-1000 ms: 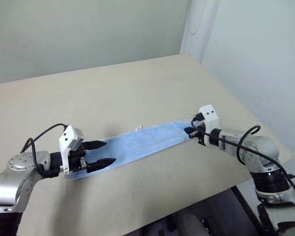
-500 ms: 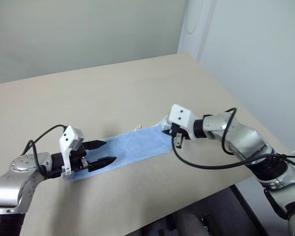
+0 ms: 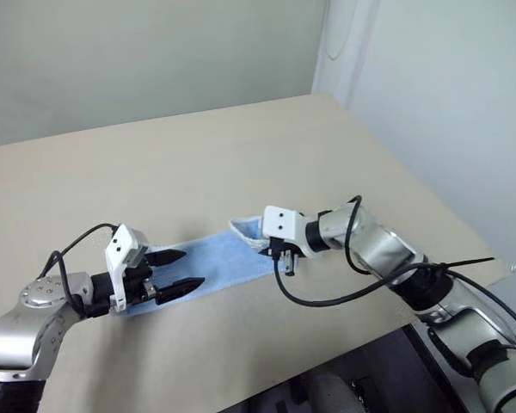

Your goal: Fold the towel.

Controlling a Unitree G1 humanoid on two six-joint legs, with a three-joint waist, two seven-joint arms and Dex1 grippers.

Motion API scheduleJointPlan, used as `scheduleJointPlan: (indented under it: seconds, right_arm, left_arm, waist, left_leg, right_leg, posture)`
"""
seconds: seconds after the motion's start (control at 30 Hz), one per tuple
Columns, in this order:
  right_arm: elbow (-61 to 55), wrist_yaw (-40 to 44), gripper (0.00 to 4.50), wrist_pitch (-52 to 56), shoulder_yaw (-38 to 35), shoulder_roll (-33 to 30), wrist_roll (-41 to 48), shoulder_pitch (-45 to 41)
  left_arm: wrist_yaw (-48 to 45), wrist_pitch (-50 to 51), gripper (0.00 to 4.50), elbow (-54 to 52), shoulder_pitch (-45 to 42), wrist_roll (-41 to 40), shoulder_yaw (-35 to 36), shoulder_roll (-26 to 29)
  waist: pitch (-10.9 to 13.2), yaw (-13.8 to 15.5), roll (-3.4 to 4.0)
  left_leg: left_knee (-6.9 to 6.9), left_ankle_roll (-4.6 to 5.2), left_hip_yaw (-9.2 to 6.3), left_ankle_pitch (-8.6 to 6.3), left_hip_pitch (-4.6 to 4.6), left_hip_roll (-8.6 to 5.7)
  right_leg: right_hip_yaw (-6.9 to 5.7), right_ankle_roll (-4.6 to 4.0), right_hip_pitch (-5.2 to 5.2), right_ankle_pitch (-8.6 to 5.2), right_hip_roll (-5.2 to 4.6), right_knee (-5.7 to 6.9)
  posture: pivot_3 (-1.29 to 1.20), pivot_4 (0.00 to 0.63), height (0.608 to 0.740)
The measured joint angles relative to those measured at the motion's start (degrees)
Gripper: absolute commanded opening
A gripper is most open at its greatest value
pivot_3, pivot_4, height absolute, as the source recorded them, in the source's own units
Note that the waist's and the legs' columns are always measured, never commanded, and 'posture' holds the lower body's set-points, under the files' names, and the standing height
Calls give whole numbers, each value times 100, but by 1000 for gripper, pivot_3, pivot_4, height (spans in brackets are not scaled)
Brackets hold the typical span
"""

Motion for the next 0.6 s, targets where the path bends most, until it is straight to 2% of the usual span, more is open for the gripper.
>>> scheduleJointPlan:
  seconds: [0.2,0.33,0.53,0.6]
  right_arm:
    - [142,0,16,85,-16,378,-87,0]
    - [184,-43,956,188,-109,578,-86,0]
    - [325,-147,3124,351,-434,768,-54,0]
    - [318,-148,3124,423,-570,798,19,0]
  left_arm:
    - [11,0,4500,-6,-1,-24,0,0]
    - [11,0,4500,-6,-5,-28,0,1]
    - [19,0,4500,-6,-14,-31,0,1]
    - [39,0,4500,-6,-15,-33,0,1]
  waist:
    - [4,0,6]
    - [8,-3,12]
    - [8,2,13]
    - [8,3,12]
  left_leg:
    - [1,-14,-1,9,-2,0]
    - [0,-16,-2,10,-2,0]
    - [0,-22,-5,8,-1,0]
    - [0,-23,-4,8,-1,0]
  right_leg:
    - [0,0,-1,0,0,0]
    - [-1,0,-3,0,0,1]
    - [0,-9,-5,6,0,15]
    - [0,-11,-6,7,0,17]
  posture:
    - [0,150,740]
    - [0,150,740]
    - [0,150,740]
    - [0,150,740]
